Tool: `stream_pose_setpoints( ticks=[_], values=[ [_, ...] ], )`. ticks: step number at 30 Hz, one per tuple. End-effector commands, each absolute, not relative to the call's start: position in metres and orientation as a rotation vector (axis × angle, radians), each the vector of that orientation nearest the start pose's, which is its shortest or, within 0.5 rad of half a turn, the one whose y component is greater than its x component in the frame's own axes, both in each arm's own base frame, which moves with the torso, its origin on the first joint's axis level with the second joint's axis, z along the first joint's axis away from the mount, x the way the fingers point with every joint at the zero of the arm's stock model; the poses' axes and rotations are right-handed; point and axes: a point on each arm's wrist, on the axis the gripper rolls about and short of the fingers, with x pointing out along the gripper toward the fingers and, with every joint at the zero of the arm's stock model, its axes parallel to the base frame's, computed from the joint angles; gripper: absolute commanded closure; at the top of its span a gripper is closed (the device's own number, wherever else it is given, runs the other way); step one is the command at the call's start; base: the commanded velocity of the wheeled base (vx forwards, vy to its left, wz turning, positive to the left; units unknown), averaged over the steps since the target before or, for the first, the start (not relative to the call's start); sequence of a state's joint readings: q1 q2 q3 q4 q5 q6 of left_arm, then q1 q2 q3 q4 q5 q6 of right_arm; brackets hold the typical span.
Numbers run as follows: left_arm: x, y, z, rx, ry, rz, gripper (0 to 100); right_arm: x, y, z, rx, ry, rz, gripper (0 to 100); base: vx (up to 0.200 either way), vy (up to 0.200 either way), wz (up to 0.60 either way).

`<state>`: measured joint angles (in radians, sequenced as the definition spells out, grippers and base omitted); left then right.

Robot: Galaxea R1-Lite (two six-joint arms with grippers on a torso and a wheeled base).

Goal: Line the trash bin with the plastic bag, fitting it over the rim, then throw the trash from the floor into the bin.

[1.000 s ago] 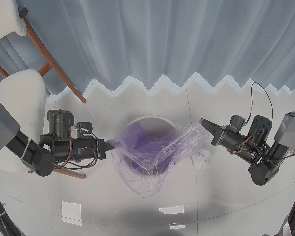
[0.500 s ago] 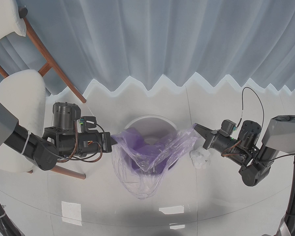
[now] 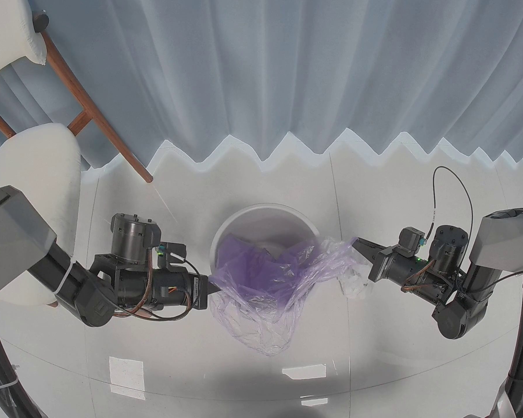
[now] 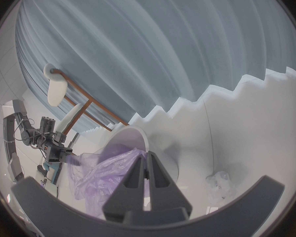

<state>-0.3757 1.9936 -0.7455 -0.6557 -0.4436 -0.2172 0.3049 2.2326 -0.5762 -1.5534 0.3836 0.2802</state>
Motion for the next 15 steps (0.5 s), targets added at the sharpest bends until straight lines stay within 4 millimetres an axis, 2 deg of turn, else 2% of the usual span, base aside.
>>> stream_pose_setpoints(
  ticks=[1, 7, 9, 12, 15],
  values=[
    [0.304, -0.127, 0.059, -0.19, 0.731, -0.679, 100, 0.32, 0.111, 0.04, 0.261, 0.224, 0.677, 100, 0.0, 0.0, 0.0],
    [0.32, -0.128, 0.034, -0.168, 0.703, -0.593, 100, 0.332, 0.104, 0.022, 0.23, 0.242, 0.65, 100, 0.0, 0.0, 0.0],
    [0.325, -0.128, 0.029, -0.171, 0.682, -0.59, 100, 0.334, 0.103, 0.021, 0.231, 0.237, 0.645, 100, 0.0, 0.0, 0.0],
    [0.348, -0.127, 0.016, -0.179, 0.575, -0.547, 100, 0.345, 0.096, 0.025, 0.233, 0.201, 0.623, 100, 0.0, 0.0, 0.0],
    [0.359, -0.13, 0.012, -0.181, 0.519, -0.528, 100, 0.352, 0.092, 0.03, 0.234, 0.168, 0.611, 100, 0.0, 0.0, 0.0]
  ],
)
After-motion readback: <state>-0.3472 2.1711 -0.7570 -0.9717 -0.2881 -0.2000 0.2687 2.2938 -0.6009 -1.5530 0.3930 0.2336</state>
